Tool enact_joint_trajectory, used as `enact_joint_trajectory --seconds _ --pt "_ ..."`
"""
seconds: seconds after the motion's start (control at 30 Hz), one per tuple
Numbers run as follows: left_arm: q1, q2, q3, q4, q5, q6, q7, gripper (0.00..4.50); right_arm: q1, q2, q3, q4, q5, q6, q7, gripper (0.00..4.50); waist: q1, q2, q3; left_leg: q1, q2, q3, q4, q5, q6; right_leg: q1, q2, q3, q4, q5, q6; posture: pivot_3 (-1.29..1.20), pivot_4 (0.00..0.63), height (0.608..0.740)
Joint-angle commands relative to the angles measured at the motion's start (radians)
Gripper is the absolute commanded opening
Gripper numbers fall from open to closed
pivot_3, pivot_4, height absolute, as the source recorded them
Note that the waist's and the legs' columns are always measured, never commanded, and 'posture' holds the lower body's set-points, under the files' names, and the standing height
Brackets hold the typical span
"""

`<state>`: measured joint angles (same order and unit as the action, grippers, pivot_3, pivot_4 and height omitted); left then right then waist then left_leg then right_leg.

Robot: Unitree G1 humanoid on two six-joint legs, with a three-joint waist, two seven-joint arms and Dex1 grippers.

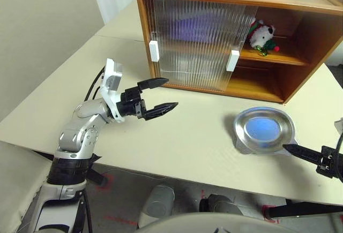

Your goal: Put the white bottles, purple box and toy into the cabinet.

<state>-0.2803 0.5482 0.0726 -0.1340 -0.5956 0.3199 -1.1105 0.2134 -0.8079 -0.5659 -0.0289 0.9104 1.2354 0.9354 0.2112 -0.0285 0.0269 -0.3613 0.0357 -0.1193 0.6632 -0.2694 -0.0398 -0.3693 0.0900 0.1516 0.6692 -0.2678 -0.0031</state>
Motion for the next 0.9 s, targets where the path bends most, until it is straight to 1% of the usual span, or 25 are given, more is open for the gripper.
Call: enact_joint_trajectory --seconds 0.03,0.13,0.23,0.4,0.5,0.6,0.67,0.77,0.83,0.9 --pt "-0.006 -0.002 -0.012 0.008 0.007 -0.005 0.0 4.5 0.002 -0.004 0.0 0.013 -0.005 -0.013 -0.008 0.05 -0.001 0.0 0.0 0.001 0.0 0.0 0.0 0.0 0.0 0.001 0.0 0.0 0.0 0.0 0.0 0.23 0.027 0.74" --pt "-0.01 -0.004 -0.013 0.013 0.008 -0.007 0.0 4.5 -0.002 -0.004 -0.009 0.016 0.007 -0.008 0.002 0.0 -0.004 0.0 0.0 0.006 0.0 0.0 0.0 0.0 0.0 0.006 0.0 0.0 0.0 0.0 0.0 0.23 0.025 0.74" --pt "-0.013 -0.006 -0.013 0.017 0.009 -0.009 0.0 4.5 -0.034 0.009 -0.045 0.026 0.063 0.024 -0.001 0.0 -0.006 0.0 0.0 0.007 0.0 0.0 0.0 0.0 0.0 0.006 0.0 0.0 0.0 0.0 0.0 0.23 0.024 0.74" --pt "-0.021 -0.009 -0.015 0.025 0.012 -0.013 -0.001 4.5 -0.129 0.063 -0.11 0.057 0.148 0.075 -0.069 0.0 -0.012 0.0 0.0 0.007 0.0 -0.001 0.0 0.0 0.0 0.006 0.0 0.001 0.0 0.0 0.0 0.23 0.025 0.74" --pt "-0.018 -0.01 -0.015 0.021 0.012 -0.013 0.001 4.5 -0.186 0.122 -0.143 0.072 0.206 0.108 -0.138 0.0 -0.012 0.0 0.0 0.007 0.0 -0.001 -0.001 0.0 0.001 0.005 0.0 0.0 0.0 -0.001 -0.001 0.23 0.026 0.74" --pt "-0.015 -0.008 -0.013 0.018 0.01 -0.012 0.002 4.5 -0.23 0.176 -0.164 0.074 0.245 0.124 -0.212 0.0 -0.012 0.0 0.0 0.011 0.0 -0.001 -0.001 -0.001 0.001 0.005 0.0 0.0 0.0 -0.001 -0.001 0.23 0.026 0.74" --pt "-0.015 -0.007 -0.012 0.021 0.01 -0.012 0.002 4.5 -0.256 0.212 -0.166 0.068 0.256 0.113 -0.27 0.0 -0.012 0.0 0.0 0.011 0.0 -0.001 -0.002 -0.001 0.001 0.005 0.0 0.0 0.0 -0.001 -0.002 0.23 0.027 0.74" --pt "-0.014 -0.009 -0.013 0.016 0.011 -0.012 0.005 4.5 -0.31 0.3 -0.165 0.057 0.285 0.093 -0.376 0.0 -0.012 0.0 0.0 0.012 0.0 -0.001 -0.002 -0.002 0.001 0.005 0.0 0.0 0.0 -0.001 -0.002 0.24 0.026 0.74" --pt "-0.013 -0.01 -0.015 0.012 0.01 -0.011 0.008 4.5 -0.327 0.329 -0.166 0.049 0.293 0.079 -0.425 0.0 -0.012 0.001 -0.001 0.012 0.0 -0.001 -0.002 -0.002 0.001 0.004 0.0 0.0 0.0 -0.001 -0.002 0.24 0.025 0.74" --pt "-0.011 -0.012 -0.016 0.009 0.01 -0.011 0.01 4.5 -0.337 0.341 -0.157 0.049 0.267 0.043 -0.457 0.0 -0.01 0.001 -0.001 0.012 0.0 -0.001 -0.002 -0.002 0.001 0.004 0.0 0.0 0.0 -0.001 -0.002 0.24 0.023 0.74"
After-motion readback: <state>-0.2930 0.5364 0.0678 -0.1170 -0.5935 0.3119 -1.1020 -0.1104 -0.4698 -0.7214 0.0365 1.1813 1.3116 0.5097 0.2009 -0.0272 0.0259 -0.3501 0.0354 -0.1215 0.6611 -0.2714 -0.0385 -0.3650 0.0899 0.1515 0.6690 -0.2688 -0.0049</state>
